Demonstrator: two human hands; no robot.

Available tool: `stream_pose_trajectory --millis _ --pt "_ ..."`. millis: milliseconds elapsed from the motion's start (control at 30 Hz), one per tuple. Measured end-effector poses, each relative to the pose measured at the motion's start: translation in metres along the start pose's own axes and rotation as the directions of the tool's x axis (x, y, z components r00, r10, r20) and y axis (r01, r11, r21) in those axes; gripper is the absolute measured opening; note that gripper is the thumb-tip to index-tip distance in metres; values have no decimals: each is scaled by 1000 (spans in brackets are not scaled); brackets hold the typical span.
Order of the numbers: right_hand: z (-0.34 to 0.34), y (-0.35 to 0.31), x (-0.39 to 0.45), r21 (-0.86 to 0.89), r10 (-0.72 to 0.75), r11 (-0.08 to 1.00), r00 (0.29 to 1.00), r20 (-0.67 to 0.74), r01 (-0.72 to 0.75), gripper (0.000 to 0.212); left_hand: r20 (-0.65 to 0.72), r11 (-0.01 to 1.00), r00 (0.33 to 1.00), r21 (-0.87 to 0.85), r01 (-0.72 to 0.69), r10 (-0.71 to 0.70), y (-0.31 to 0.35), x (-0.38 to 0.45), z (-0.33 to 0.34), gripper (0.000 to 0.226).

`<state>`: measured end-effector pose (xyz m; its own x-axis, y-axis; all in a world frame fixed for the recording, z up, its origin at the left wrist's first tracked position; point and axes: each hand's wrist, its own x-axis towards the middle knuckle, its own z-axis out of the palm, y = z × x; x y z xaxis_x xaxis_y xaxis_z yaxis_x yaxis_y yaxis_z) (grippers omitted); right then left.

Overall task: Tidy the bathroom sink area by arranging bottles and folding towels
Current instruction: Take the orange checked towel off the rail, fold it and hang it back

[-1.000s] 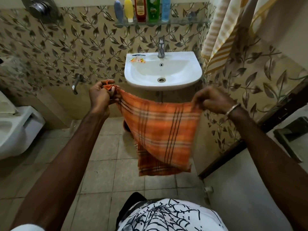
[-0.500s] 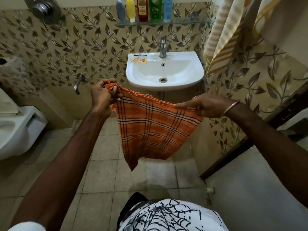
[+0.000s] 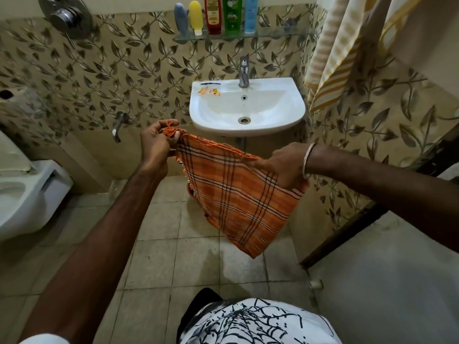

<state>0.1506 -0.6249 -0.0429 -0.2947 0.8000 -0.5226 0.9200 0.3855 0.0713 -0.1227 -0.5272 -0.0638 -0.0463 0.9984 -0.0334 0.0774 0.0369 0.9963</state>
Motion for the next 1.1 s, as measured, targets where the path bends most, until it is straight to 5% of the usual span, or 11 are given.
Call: stream_pose_trajectory --millis 167,467,800,1100 --pt "-10 8 10 711 33 699 997 73 -75 102 -3 999 999 2 -42 42 -7 -8 3 36" --pt "-33 4 28 996 379 78 923 -65 38 32 44 985 993 -138 -106 113 -11 -53 43 35" --pt "-55 -3 40 992 422 -29 901 -97 120 15 31 961 988 -236 -143 154 -3 -73 87 36" --pt "-63 3 27 985 367 -64 922 -124 158 41 7 950 970 -203 -238 245 16 -70 94 32"
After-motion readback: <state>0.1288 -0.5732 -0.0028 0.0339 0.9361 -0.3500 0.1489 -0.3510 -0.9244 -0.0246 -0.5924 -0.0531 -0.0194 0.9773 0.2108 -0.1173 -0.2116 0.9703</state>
